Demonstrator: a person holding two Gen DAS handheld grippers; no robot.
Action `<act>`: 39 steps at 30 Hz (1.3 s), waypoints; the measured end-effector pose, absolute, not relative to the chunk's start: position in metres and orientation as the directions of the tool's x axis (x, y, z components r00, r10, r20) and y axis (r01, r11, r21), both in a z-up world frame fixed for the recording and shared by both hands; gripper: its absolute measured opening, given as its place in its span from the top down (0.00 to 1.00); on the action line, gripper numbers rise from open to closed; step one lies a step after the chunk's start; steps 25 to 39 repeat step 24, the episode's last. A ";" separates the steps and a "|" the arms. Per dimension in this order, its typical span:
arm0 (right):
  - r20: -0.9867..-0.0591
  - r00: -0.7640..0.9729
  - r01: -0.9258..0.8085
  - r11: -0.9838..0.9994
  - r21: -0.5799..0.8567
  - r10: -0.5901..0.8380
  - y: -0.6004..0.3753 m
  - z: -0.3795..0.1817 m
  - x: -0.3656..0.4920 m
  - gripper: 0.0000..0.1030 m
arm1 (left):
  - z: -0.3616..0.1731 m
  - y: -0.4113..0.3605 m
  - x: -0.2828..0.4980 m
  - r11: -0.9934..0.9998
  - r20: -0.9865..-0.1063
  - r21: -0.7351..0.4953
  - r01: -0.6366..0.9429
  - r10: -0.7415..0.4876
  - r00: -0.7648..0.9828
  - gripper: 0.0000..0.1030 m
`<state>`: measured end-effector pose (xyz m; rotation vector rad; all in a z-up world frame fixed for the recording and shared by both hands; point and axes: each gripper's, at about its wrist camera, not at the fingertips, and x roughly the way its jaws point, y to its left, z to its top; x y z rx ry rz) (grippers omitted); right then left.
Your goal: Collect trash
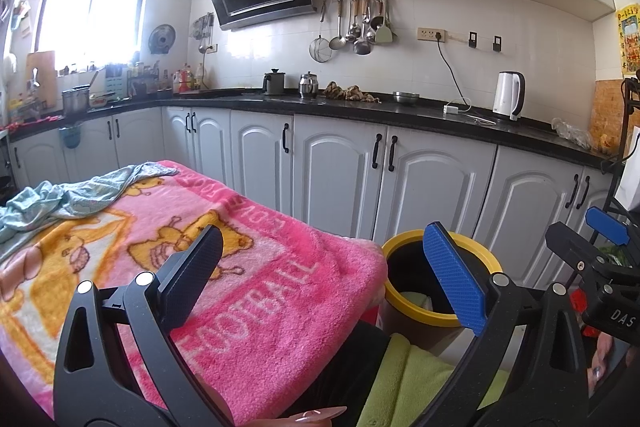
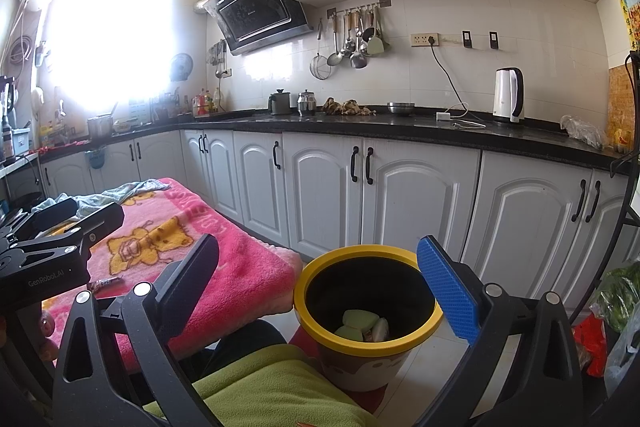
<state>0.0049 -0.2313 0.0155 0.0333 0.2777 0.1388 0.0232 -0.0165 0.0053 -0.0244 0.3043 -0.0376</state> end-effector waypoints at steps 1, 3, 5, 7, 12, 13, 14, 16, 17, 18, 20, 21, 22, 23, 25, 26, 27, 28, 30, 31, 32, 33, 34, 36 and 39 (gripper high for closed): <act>-0.271 0.952 -0.132 0.990 0.052 0.141 -0.231 0.015 0.005 0.06 | 0.005 -0.016 0.024 0.999 -0.299 -0.030 0.033 -0.041 0.953 0.11; -0.271 0.952 -0.132 0.990 0.052 0.142 -0.231 0.016 0.005 0.06 | 0.006 -0.015 0.024 0.999 -0.302 -0.032 0.035 -0.043 0.952 0.11; -0.270 0.952 -0.132 0.990 0.052 0.141 -0.231 0.016 0.005 0.06 | 0.006 -0.015 0.024 0.999 -0.304 -0.030 0.035 -0.042 0.952 0.11; -0.272 0.952 -0.132 0.990 0.053 0.141 -0.231 0.016 0.005 0.06 | 0.005 -0.015 0.024 0.999 -0.307 -0.025 0.032 -0.038 0.951 0.11; -0.274 0.951 -0.133 0.990 0.051 0.142 -0.231 0.016 0.005 0.06 | 0.001 -0.014 0.028 0.999 -0.329 -0.031 0.030 -0.039 0.944 0.11; -0.278 0.950 -0.137 0.989 0.050 0.145 -0.231 0.013 0.006 0.06 | 0.000 -0.014 0.029 0.999 -0.337 -0.028 0.021 -0.029 0.941 0.11; -0.284 0.947 -0.141 0.989 0.048 0.149 -0.230 0.011 0.007 0.06 | -0.001 -0.013 0.029 1.000 -0.346 -0.027 0.012 -0.020 0.938 0.11; -0.301 0.939 -0.163 0.986 0.039 0.167 -0.226 0.009 0.010 0.06 | 0.000 -0.004 0.031 0.999 -0.367 -0.052 -0.006 -0.013 0.930 0.11; -0.318 0.930 -0.185 0.982 0.032 0.186 -0.220 0.008 0.014 0.06 | 0.001 0.009 0.032 0.996 -0.385 -0.084 -0.034 -0.001 0.923 0.11; -0.333 0.919 -0.214 0.976 0.032 0.213 -0.214 0.007 0.019 0.06 | 0.002 0.025 0.033 0.991 -0.401 -0.116 -0.065 0.013 0.916 0.11; -0.367 0.887 -0.293 0.956 0.019 0.279 -0.192 0.008 0.028 0.06 | 0.005 0.070 0.032 0.971 -0.426 -0.167 -0.171 0.085 0.900 0.11; -0.399 0.857 -0.349 0.937 0.012 0.325 -0.170 0.011 0.038 0.06 | 0.006 0.096 0.029 0.955 -0.444 -0.178 -0.236 0.137 0.886 0.11; -0.426 0.821 -0.413 0.911 0.019 0.381 -0.145 0.013 0.045 0.06 | 0.007 0.131 0.024 0.929 -0.460 -0.186 -0.320 0.205 0.864 0.11; -0.457 0.761 -0.503 0.864 0.033 0.460 -0.111 0.016 0.052 0.06 | 0.007 0.166 0.015 0.892 -0.468 -0.194 -0.407 0.281 0.838 0.10; -0.480 0.712 -0.566 0.823 0.040 0.513 -0.083 0.017 0.057 0.06 | 0.005 0.208 0.002 0.835 -0.486 -0.186 -0.517 0.379 0.788 0.11; -0.480 0.712 -0.566 0.823 0.040 0.513 -0.083 0.017 0.057 0.06 | 0.005 0.208 0.002 0.835 -0.486 -0.186 -0.517 0.379 0.788 0.11; -0.480 0.712 -0.566 0.823 0.040 0.513 -0.083 0.017 0.057 0.06 | 0.005 0.208 0.002 0.835 -0.486 -0.186 -0.517 0.379 0.788 0.11; -0.480 0.712 -0.566 0.823 0.040 0.513 -0.083 0.017 0.057 0.06 | 0.005 0.208 0.002 0.835 -0.486 -0.186 -0.517 0.379 0.788 0.11; -0.480 0.712 -0.566 0.823 0.040 0.513 -0.083 0.017 0.057 0.06 | 0.005 0.208 0.002 0.835 -0.486 -0.186 -0.517 0.379 0.788 0.11; -0.480 0.712 -0.566 0.823 0.040 0.513 -0.083 0.017 0.057 0.06 | 0.005 0.208 0.002 0.835 -0.486 -0.186 -0.517 0.379 0.788 0.11; -0.480 0.712 -0.566 0.823 0.040 0.513 -0.083 0.017 0.057 0.06 | 0.005 0.208 0.002 0.835 -0.486 -0.186 -0.517 0.379 0.788 0.11; -0.480 0.712 -0.566 0.823 0.040 0.513 -0.083 0.017 0.057 0.06 | 0.005 0.208 0.002 0.835 -0.486 -0.186 -0.517 0.379 0.788 0.11; -0.480 0.712 -0.566 0.823 0.040 0.513 -0.083 0.017 0.057 0.06 | 0.005 0.208 0.002 0.835 -0.486 -0.186 -0.517 0.379 0.788 0.11; -0.480 0.712 -0.566 0.823 0.040 0.513 -0.083 0.017 0.057 0.06 | 0.005 0.208 0.002 0.835 -0.486 -0.186 -0.517 0.379 0.788 0.11; -0.480 0.712 -0.566 0.823 0.040 0.513 -0.083 0.017 0.057 0.06 | 0.005 0.208 0.002 0.835 -0.486 -0.186 -0.517 0.379 0.788 0.11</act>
